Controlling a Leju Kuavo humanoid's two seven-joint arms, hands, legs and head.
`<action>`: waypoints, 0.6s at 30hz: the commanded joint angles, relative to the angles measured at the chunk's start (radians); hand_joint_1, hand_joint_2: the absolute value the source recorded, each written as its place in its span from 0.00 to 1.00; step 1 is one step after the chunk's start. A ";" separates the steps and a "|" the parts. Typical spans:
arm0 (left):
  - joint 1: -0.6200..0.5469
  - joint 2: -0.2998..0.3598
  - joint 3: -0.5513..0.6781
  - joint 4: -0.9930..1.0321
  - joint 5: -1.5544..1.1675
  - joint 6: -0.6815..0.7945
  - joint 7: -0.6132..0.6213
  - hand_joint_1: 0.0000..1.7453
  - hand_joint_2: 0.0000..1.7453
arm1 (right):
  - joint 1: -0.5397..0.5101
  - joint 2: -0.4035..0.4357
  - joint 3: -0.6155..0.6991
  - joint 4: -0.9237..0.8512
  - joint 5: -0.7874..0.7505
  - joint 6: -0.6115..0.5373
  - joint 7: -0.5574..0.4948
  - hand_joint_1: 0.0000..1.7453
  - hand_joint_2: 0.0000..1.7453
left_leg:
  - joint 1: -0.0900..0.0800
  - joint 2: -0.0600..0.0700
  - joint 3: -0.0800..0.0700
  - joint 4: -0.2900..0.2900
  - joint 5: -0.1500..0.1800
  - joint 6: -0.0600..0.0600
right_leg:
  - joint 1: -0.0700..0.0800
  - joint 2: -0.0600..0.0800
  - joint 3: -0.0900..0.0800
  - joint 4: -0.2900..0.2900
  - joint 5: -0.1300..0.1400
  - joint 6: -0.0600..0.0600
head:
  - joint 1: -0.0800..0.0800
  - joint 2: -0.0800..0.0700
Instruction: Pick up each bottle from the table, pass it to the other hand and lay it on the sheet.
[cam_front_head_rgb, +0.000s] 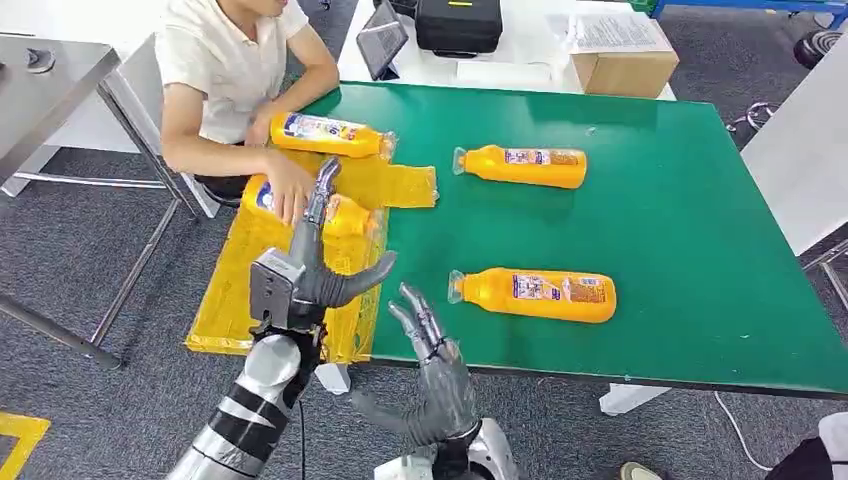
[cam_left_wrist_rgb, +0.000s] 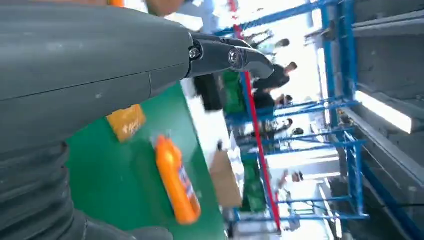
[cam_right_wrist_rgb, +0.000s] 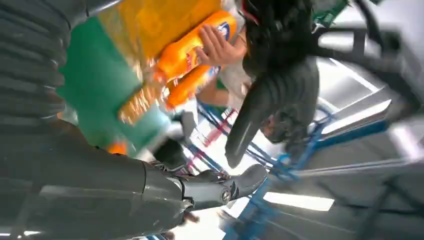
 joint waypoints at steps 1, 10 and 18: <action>0.111 0.014 0.067 -0.099 0.286 0.028 0.087 0.00 1.00 | 0.100 0.046 -0.567 -0.123 0.247 -0.005 0.000 0.00 1.00 | 0.000 -0.001 0.005 -0.001 -0.002 -0.002 | 0.000 -0.001 0.005 -0.001 -0.002 -0.002 | 0.000 0.000; 0.266 0.073 0.070 -0.325 0.190 0.102 0.015 0.00 1.00 | 0.076 -0.019 -1.020 0.014 0.471 -0.005 0.006 0.00 1.00 | -0.001 -0.002 0.003 -0.002 -0.001 0.000 | -0.001 -0.002 0.004 -0.002 -0.001 -0.001 | 0.001 0.000; 0.282 0.077 0.016 -0.297 0.148 0.062 0.048 0.00 1.00 | -0.022 -0.133 -0.928 0.236 0.536 -0.005 0.160 0.00 1.00 | -0.001 0.001 0.005 -0.002 -0.002 -0.001 | 0.000 0.001 0.005 -0.003 0.000 -0.001 | 0.000 0.000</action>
